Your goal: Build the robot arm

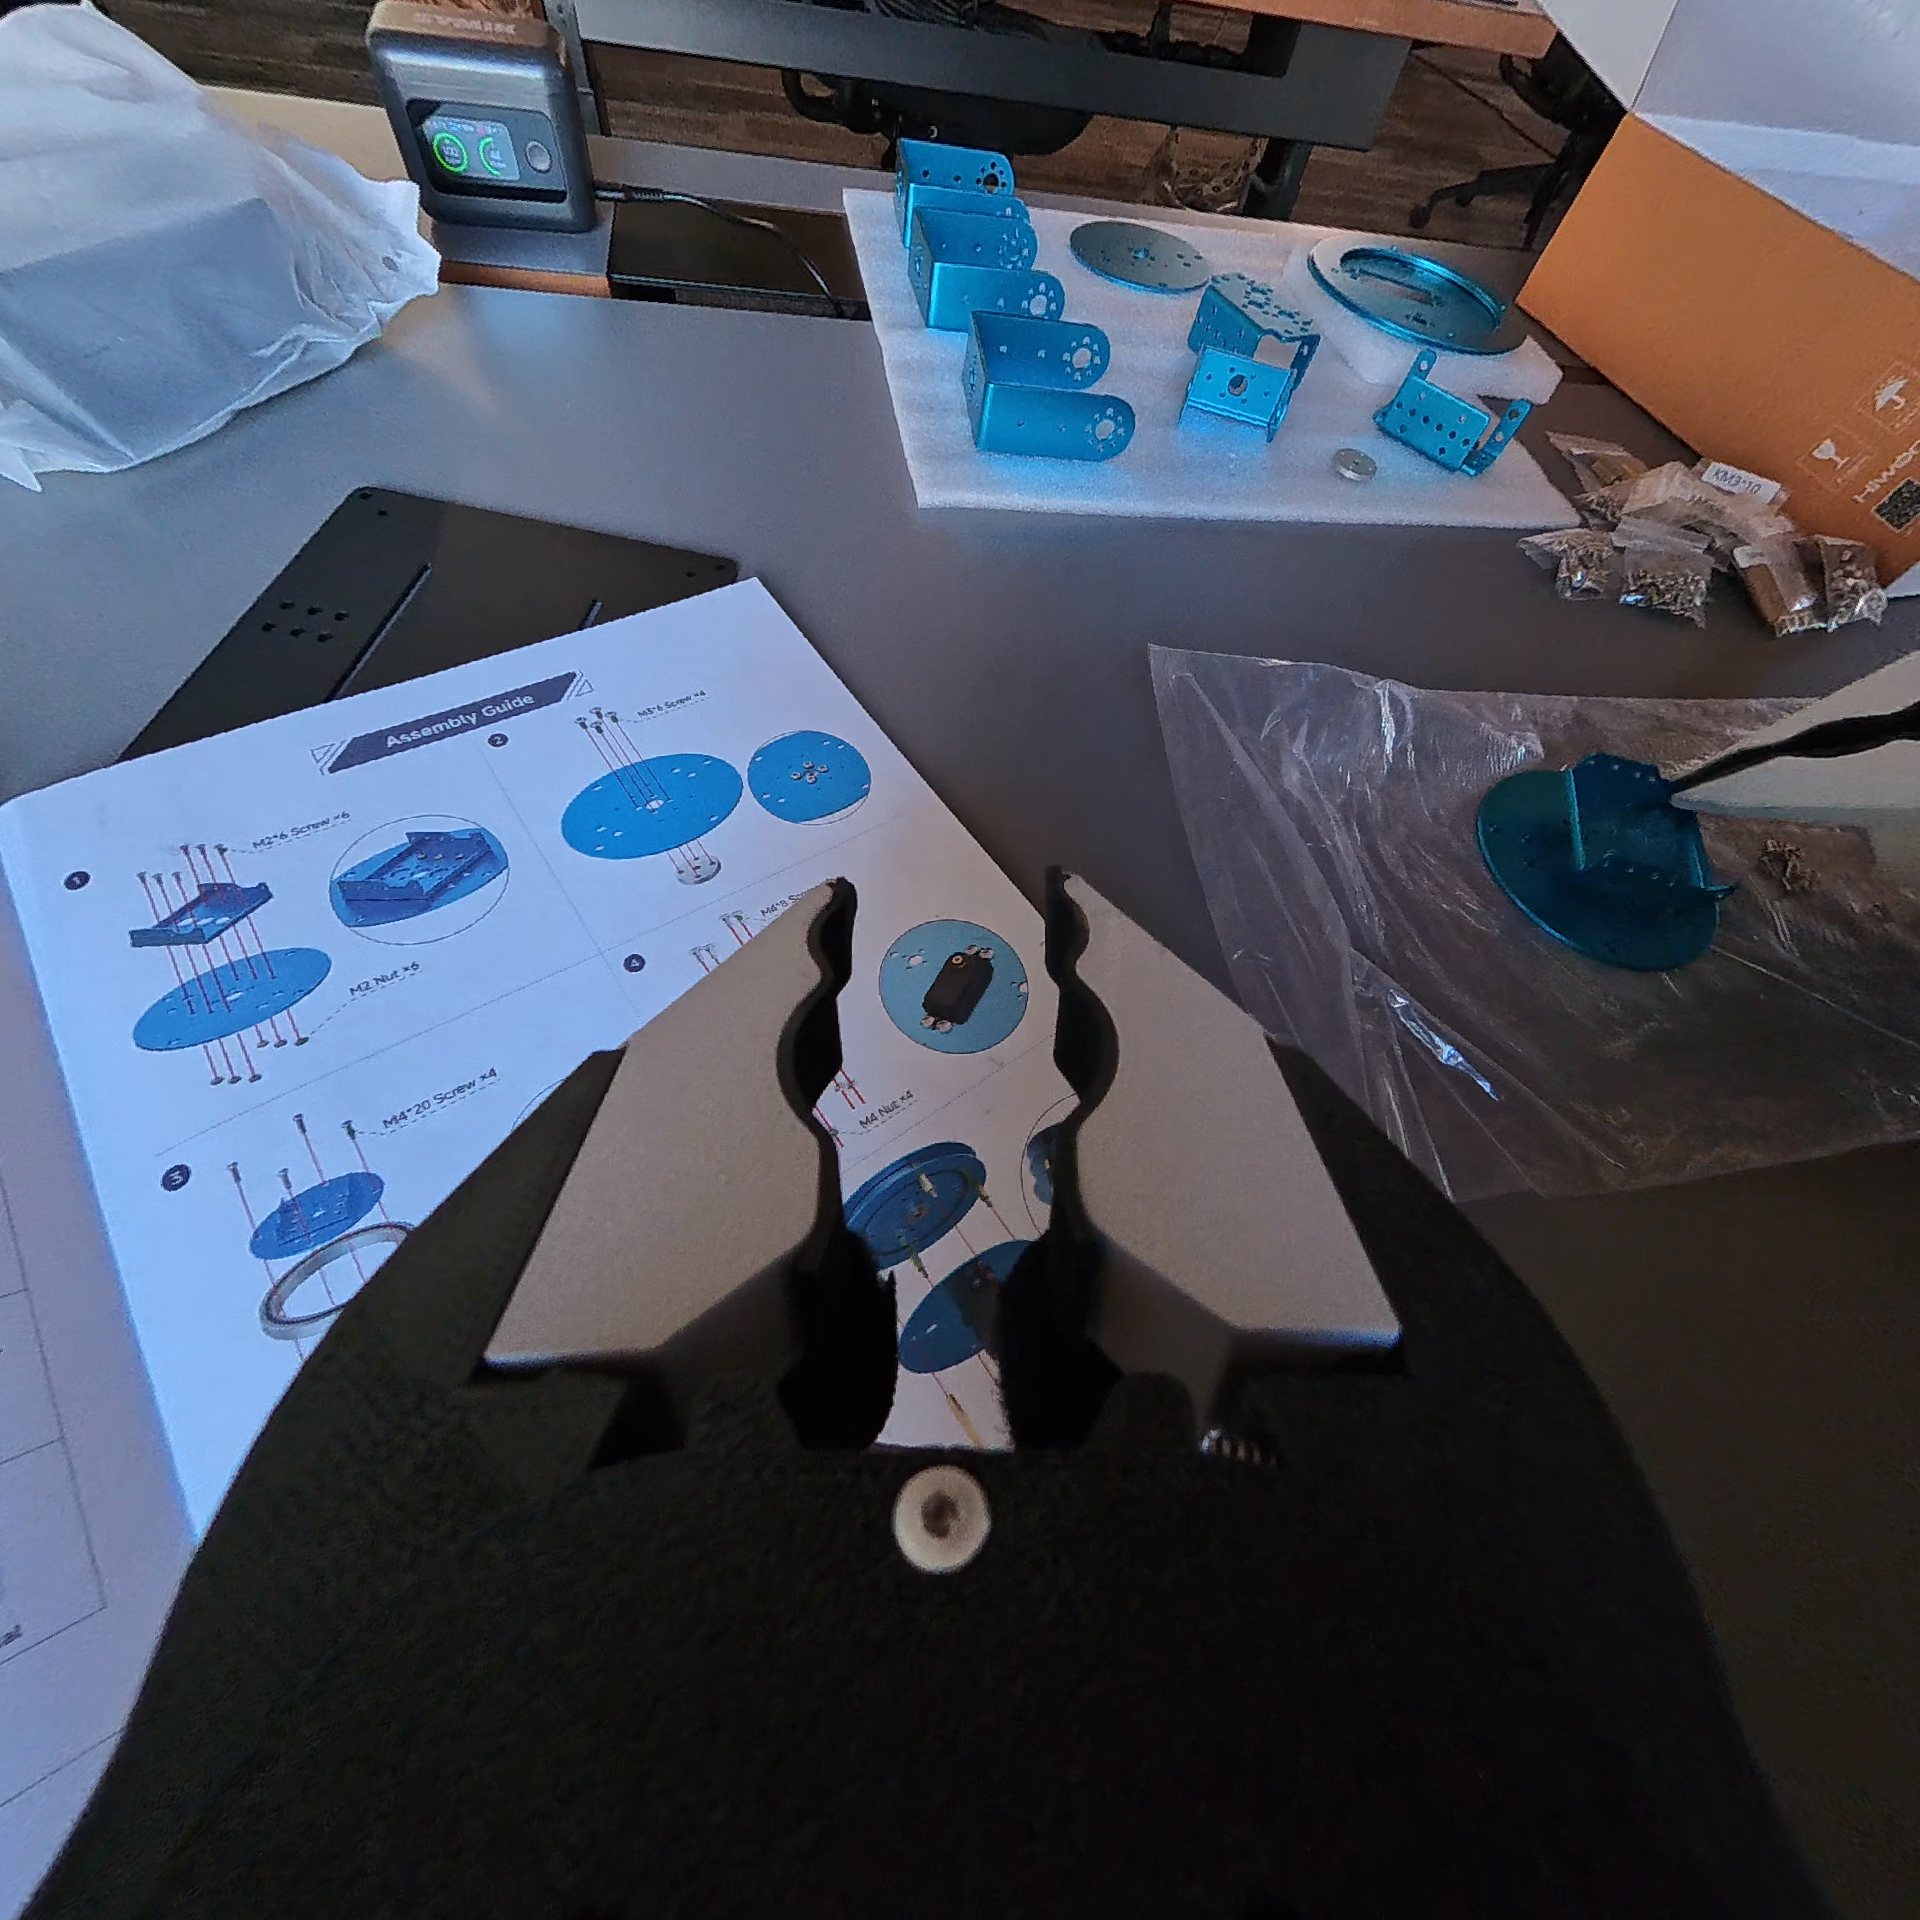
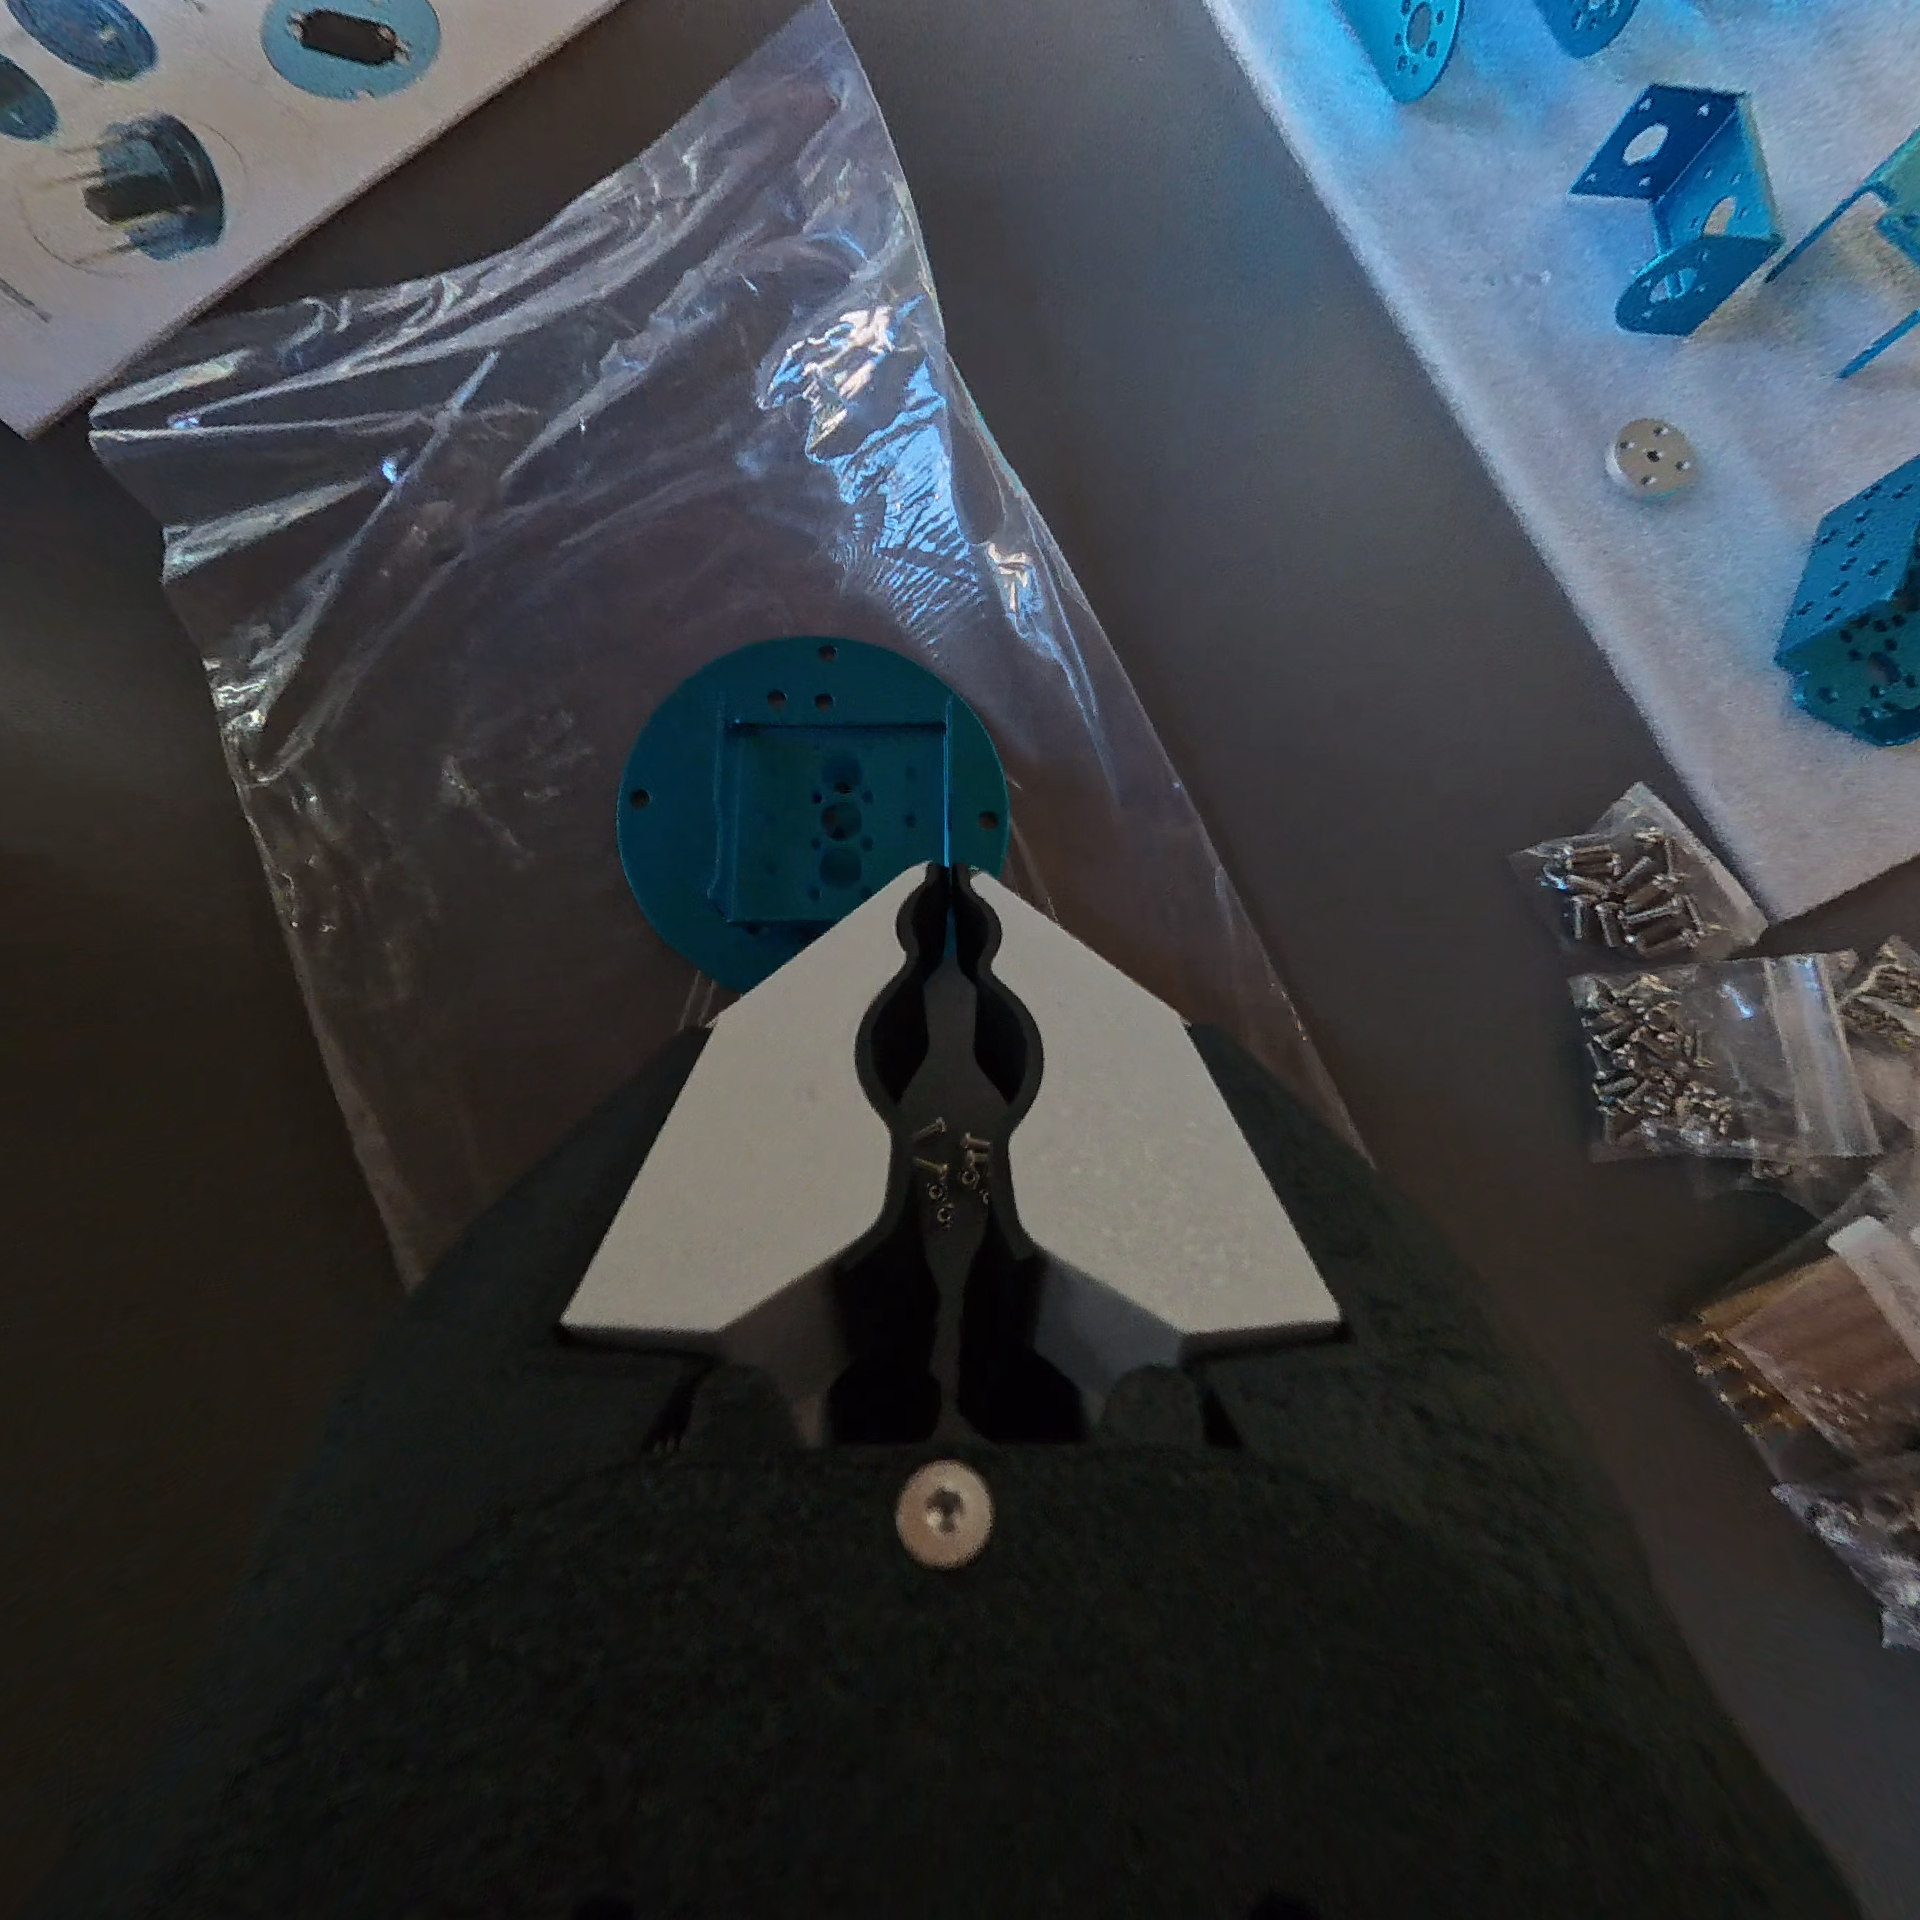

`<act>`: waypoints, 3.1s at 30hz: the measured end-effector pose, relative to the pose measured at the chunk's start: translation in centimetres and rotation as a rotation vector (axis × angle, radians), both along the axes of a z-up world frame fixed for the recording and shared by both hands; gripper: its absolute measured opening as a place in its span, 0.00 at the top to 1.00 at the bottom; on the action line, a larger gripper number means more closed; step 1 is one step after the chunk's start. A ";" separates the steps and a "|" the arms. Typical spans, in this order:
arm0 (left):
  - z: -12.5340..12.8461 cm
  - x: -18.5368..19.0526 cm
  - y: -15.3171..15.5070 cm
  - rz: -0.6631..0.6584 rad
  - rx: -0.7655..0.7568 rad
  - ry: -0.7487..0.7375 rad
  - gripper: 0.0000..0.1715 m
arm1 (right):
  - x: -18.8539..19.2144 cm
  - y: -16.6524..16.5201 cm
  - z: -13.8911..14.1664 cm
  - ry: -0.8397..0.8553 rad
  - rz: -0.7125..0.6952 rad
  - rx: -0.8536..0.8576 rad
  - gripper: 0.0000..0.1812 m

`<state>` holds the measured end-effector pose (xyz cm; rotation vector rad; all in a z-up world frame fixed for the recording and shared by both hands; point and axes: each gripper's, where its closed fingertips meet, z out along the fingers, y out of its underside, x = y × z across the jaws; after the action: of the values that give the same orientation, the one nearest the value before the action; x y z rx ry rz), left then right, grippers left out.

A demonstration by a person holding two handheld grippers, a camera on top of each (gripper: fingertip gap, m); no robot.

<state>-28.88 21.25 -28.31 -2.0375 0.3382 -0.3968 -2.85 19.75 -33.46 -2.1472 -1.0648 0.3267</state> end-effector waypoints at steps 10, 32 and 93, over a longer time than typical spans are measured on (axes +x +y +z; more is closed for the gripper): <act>0.1 0.0 -0.1 0.001 0.000 -0.001 0.79 | -0.5 -0.8 -0.9 0.007 -0.077 -0.050 1.00; 0.0 0.1 -0.1 0.001 -0.001 0.001 0.79 | -0.7 -0.3 -0.9 0.034 -0.032 -0.021 1.00; 0.7 5.8 -2.1 -0.156 0.018 0.036 0.79 | 6.1 -6.1 -0.5 0.009 -0.069 0.027 0.92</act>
<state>-23.06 19.12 -27.61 -2.0092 0.5233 -0.4513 3.23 13.66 -34.01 -2.1509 -0.9826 0.2884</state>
